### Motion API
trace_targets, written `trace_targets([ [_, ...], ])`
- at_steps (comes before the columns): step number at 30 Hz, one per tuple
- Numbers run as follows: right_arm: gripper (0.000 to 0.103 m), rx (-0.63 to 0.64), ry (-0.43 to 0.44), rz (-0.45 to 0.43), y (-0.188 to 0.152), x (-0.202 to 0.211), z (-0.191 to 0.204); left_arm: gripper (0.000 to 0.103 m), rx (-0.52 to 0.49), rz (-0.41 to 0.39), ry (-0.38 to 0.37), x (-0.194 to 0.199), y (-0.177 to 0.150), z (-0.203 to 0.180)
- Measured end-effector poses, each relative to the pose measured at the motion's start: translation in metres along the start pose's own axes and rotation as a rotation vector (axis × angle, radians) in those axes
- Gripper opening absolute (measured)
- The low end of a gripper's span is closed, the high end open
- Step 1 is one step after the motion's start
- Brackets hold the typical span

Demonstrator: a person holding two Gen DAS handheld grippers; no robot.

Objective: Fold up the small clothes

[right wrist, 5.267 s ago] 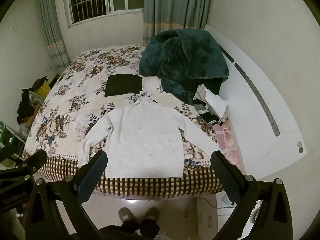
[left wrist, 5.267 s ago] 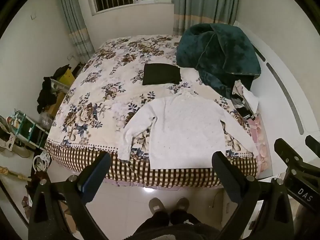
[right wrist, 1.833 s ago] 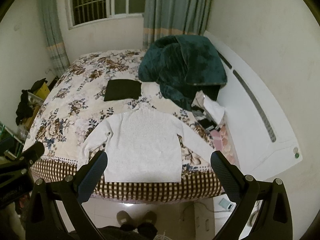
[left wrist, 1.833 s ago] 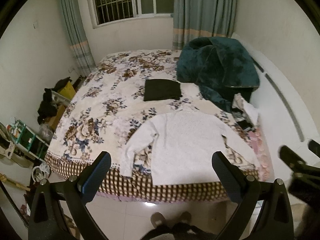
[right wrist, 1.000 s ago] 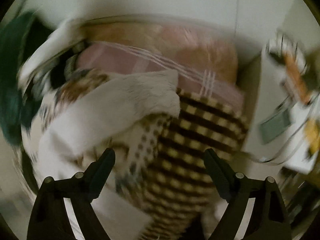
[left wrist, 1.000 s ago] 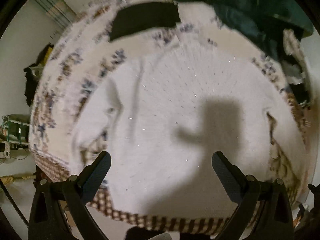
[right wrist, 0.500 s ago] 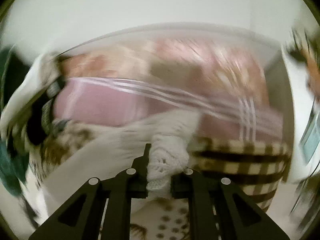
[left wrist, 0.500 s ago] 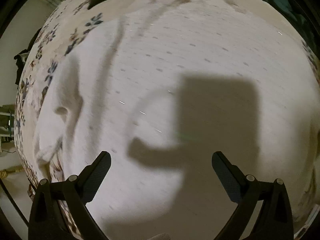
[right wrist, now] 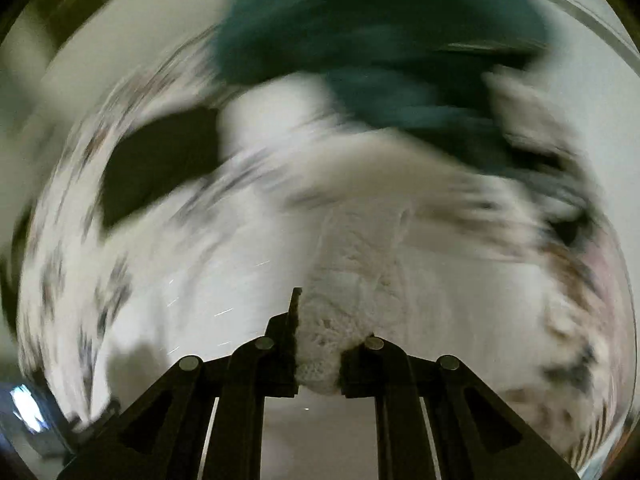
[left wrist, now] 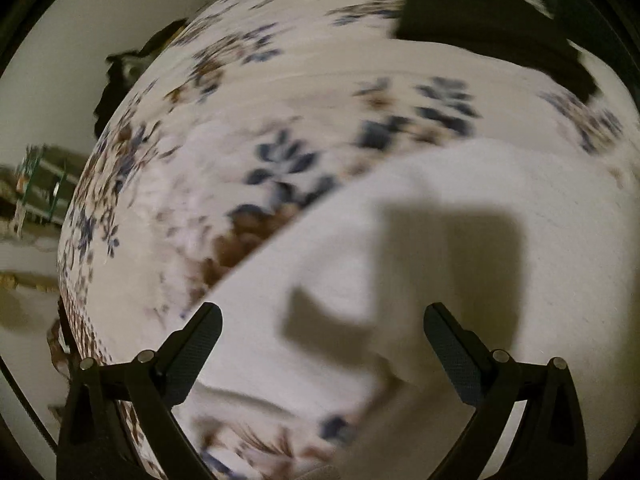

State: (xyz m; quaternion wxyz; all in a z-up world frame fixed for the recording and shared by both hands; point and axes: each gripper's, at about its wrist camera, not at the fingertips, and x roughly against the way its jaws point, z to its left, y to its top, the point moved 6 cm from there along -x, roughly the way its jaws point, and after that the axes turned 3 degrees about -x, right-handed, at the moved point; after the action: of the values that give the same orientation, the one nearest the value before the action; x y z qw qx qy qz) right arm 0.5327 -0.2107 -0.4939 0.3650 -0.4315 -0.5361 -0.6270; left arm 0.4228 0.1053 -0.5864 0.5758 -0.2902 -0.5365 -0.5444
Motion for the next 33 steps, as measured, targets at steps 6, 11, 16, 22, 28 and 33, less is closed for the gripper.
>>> trace_targets([
  [6, 0.012, 0.303, -0.043, 0.071, -0.050, -0.080, 0.152, 0.103, 0.068, 0.018, -0.030, -0.038, 0.009, 0.039],
  [11, 0.018, 0.313, -0.043, 0.166, -0.080, -0.093, 0.161, 0.103, 0.086, 0.048, -0.060, -0.052, 0.005, 0.047],
  [16, 0.079, 0.145, 0.162, 0.275, -0.086, -0.066, 0.104, 0.103, 0.168, 0.042, -0.132, -0.032, -0.013, 0.091],
  [22, 0.094, -0.013, 0.066, 0.300, -0.108, -0.035, -0.002, 0.103, 0.318, 0.166, -0.169, -0.008, -0.123, 0.167],
  [28, 0.094, -0.058, -0.020, 0.384, -0.157, -0.032, -0.060, 0.103, 0.654, 0.435, -0.319, -0.042, -0.233, 0.208],
  [33, 0.094, -0.045, -0.022, 0.415, -0.187, -0.041, -0.063, 0.074, 0.842, 0.363, -0.419, -0.077, -0.234, 0.230],
])
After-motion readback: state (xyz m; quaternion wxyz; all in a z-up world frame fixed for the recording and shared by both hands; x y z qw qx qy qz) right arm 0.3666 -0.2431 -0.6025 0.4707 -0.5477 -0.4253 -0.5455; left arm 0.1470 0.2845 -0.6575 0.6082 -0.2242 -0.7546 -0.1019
